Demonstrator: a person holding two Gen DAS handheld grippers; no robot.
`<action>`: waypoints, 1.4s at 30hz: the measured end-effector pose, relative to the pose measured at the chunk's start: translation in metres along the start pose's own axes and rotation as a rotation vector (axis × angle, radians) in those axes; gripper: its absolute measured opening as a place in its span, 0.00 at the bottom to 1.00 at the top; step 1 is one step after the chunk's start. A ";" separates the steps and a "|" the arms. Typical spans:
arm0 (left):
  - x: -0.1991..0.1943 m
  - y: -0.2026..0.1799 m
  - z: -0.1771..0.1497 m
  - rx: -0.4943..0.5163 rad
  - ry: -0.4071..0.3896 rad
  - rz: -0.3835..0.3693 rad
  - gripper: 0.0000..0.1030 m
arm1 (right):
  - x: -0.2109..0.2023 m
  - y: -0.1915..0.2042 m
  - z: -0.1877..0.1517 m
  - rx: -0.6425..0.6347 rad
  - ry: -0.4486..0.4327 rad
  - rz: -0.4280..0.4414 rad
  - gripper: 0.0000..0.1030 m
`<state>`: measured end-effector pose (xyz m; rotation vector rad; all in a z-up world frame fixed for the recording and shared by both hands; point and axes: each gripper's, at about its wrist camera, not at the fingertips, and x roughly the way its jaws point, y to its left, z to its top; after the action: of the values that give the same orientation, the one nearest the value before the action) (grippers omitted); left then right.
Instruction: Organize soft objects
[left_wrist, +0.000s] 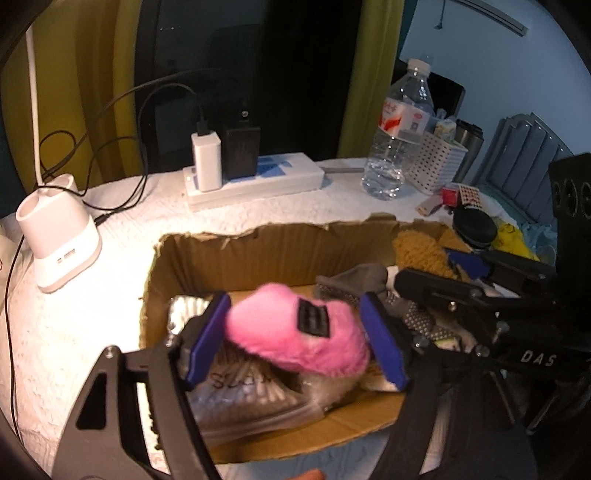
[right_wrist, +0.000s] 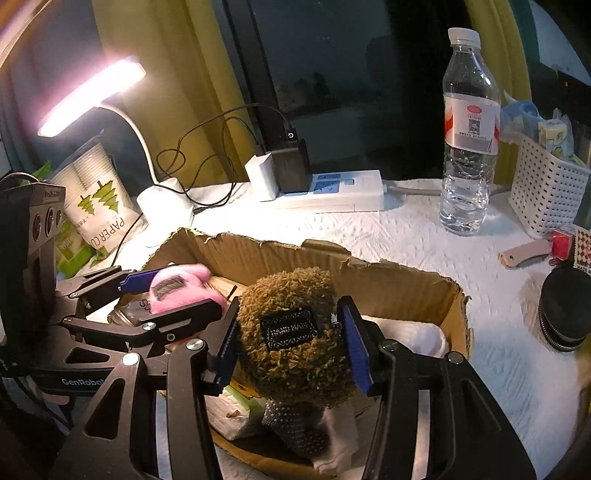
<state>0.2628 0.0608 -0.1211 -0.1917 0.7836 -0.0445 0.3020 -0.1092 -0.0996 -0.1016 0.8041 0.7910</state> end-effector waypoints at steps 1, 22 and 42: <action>-0.001 0.001 0.000 -0.003 -0.002 0.003 0.73 | 0.000 0.001 0.000 -0.001 -0.001 -0.002 0.51; -0.071 -0.001 -0.006 -0.015 -0.120 0.024 0.93 | -0.055 0.026 -0.003 -0.028 -0.077 -0.056 0.58; -0.154 -0.016 -0.035 0.013 -0.221 0.024 0.94 | -0.126 0.060 -0.029 -0.057 -0.152 -0.108 0.58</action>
<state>0.1298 0.0566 -0.0346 -0.1717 0.5650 -0.0053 0.1902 -0.1515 -0.0219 -0.1330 0.6271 0.7104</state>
